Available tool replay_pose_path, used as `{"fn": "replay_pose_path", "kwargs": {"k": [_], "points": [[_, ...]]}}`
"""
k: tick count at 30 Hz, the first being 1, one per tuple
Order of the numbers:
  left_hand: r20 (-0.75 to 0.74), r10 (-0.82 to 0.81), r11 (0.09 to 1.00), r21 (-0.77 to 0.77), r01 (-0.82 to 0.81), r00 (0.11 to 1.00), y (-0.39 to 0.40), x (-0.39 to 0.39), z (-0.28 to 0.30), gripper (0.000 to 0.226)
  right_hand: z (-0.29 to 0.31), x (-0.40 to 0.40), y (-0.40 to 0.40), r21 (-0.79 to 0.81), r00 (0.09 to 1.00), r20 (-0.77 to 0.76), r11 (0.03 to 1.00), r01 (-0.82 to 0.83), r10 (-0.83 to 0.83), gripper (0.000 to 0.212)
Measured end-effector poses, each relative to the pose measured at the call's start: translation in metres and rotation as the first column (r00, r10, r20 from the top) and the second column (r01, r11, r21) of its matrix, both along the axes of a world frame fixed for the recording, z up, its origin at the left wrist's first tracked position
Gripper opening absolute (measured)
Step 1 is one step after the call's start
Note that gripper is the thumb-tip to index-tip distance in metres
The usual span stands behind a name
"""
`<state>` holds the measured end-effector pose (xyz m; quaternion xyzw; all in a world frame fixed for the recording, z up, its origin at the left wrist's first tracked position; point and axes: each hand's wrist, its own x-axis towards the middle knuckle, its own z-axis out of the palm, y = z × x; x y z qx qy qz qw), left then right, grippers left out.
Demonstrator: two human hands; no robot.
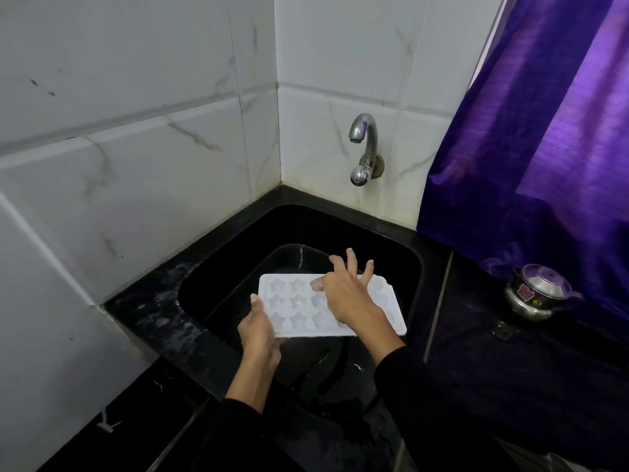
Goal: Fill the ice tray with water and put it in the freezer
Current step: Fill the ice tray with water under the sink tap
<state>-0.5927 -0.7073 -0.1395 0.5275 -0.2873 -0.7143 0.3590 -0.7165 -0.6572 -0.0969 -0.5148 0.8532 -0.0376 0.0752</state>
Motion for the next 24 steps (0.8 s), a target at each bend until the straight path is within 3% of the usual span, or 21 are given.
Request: {"fn": "replay_pose_path", "kwargs": {"k": [12,19,24], "points": [[-0.019,0.016,1.0,-0.017,-0.016,1.0,0.0,0.002,0.001,0.035,-0.003,0.0,0.001,0.012,0.999,0.027,1.0,-0.024,0.024,0.084],[-0.012,0.026,1.0,-0.005,-0.026,1.0,0.0,0.001,0.001,0.034,0.003,0.003,-0.005,-0.104,0.996,0.08,0.994,-0.026,0.035,0.063],[-0.008,0.019,1.0,-0.001,-0.019,1.0,0.003,-0.002,0.002,0.036,-0.003,0.012,-0.012,-0.053,0.995,0.026,0.994,-0.091,0.093,0.071]]}}
